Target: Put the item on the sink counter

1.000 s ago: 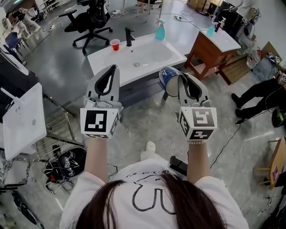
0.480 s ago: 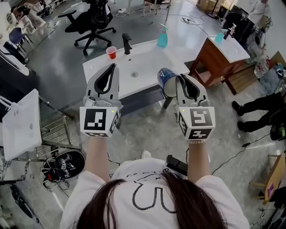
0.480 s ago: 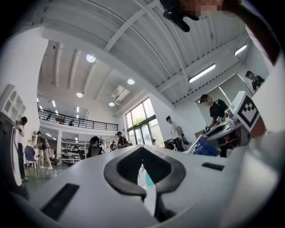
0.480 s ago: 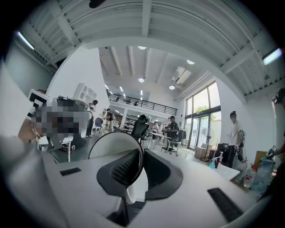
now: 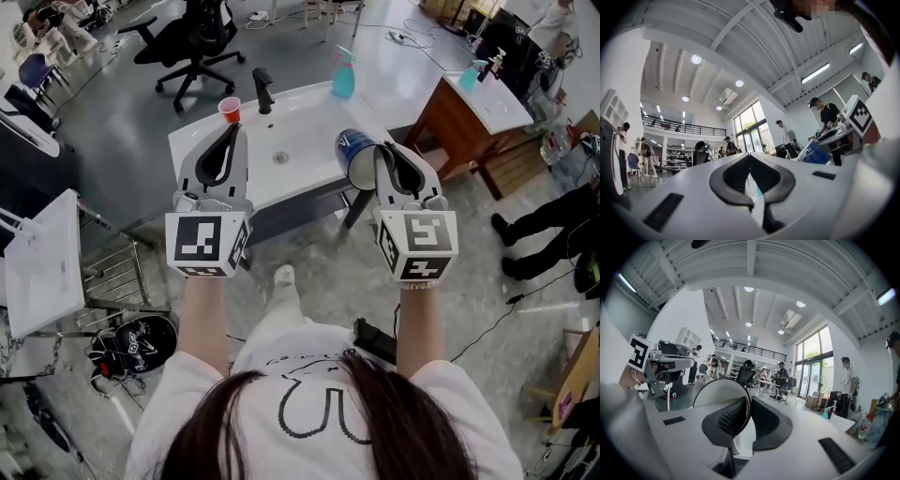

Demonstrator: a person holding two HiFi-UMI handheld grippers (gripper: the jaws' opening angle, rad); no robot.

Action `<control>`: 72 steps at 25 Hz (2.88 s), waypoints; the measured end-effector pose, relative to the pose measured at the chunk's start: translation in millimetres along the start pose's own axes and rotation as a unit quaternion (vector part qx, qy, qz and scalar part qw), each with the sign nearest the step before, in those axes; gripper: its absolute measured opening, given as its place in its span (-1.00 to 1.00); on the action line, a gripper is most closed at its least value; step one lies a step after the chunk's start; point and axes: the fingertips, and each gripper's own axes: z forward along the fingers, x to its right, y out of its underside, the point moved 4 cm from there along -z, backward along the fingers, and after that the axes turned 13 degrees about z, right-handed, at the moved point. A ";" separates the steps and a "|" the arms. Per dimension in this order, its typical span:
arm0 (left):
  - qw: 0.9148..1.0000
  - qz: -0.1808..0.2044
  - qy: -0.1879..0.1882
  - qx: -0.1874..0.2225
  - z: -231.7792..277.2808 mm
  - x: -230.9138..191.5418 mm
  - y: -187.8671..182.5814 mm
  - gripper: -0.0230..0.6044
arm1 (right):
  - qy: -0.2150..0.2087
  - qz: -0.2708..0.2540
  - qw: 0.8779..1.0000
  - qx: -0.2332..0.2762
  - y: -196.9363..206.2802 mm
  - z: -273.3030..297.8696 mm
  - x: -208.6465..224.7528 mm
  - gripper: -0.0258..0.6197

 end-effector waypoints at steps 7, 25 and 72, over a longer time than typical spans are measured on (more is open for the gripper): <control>1.000 0.001 0.004 -0.005 40.0 -12.1 23.0 -0.90 | 0.005 -0.001 1.000 -0.007 3.0 44.2 15.7 -0.74; 1.000 -0.017 -0.008 -0.012 203.7 -95.9 107.8 -0.90 | 0.016 0.005 1.000 -0.017 -8.2 233.3 68.3 -0.74; 0.989 -0.024 -0.063 -0.131 322.8 -126.2 238.2 -0.90 | -0.176 -0.031 0.895 -0.409 181.0 527.2 89.1 -0.74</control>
